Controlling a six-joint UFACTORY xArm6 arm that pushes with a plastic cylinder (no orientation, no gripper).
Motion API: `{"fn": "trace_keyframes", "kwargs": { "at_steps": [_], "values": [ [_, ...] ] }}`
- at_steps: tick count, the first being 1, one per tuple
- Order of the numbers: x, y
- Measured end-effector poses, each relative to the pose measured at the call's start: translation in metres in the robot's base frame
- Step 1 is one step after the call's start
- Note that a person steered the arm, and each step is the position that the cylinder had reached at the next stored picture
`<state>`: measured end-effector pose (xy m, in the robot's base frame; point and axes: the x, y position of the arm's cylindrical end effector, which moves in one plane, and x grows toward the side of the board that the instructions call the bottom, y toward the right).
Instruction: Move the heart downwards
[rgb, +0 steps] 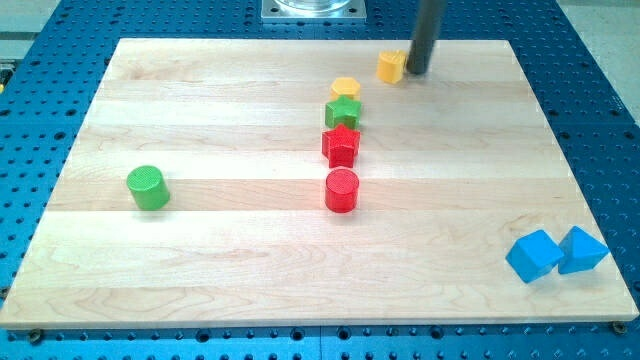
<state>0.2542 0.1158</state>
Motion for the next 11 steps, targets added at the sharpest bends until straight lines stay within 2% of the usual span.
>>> {"fn": "trace_keyframes", "kwargs": {
  "at_steps": [1,2,3,4,5,6,11],
  "values": [
    [0.0,-0.048],
    [-0.017,-0.042],
    [-0.06,-0.027],
    [-0.062,-0.047],
    [-0.041,-0.084],
    [-0.006,-0.085],
    [-0.027,-0.078]
  ]
}}
